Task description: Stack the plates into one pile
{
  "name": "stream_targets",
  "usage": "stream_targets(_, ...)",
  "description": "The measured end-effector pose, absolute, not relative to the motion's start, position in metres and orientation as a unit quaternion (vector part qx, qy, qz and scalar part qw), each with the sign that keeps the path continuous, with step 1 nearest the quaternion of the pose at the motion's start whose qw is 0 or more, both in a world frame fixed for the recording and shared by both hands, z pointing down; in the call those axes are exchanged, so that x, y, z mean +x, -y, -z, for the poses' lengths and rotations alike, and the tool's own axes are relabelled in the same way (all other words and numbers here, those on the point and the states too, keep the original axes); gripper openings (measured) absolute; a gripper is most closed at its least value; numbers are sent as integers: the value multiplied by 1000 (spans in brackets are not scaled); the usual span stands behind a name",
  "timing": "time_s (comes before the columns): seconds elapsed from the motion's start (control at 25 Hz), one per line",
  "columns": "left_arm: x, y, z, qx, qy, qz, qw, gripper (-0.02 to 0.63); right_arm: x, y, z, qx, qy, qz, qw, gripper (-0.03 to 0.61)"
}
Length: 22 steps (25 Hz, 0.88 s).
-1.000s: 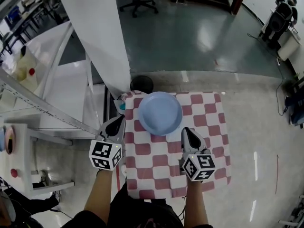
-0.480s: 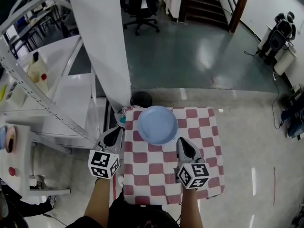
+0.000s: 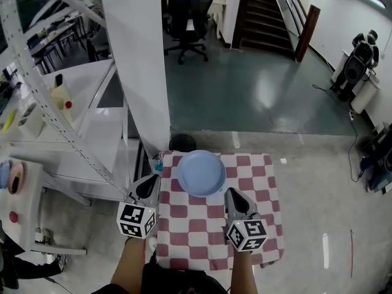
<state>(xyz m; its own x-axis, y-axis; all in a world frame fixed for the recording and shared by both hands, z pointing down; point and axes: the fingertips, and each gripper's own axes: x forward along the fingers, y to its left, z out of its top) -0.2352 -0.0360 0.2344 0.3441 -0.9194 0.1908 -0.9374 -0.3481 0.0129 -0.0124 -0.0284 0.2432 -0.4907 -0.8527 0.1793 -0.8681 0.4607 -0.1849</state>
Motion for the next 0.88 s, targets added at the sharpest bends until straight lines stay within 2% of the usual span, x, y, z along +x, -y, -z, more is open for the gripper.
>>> stream_targets(0.88,-218,-6,-214,812,579,-59,47,0,-1,-2,-223,482,870,-100,19,8)
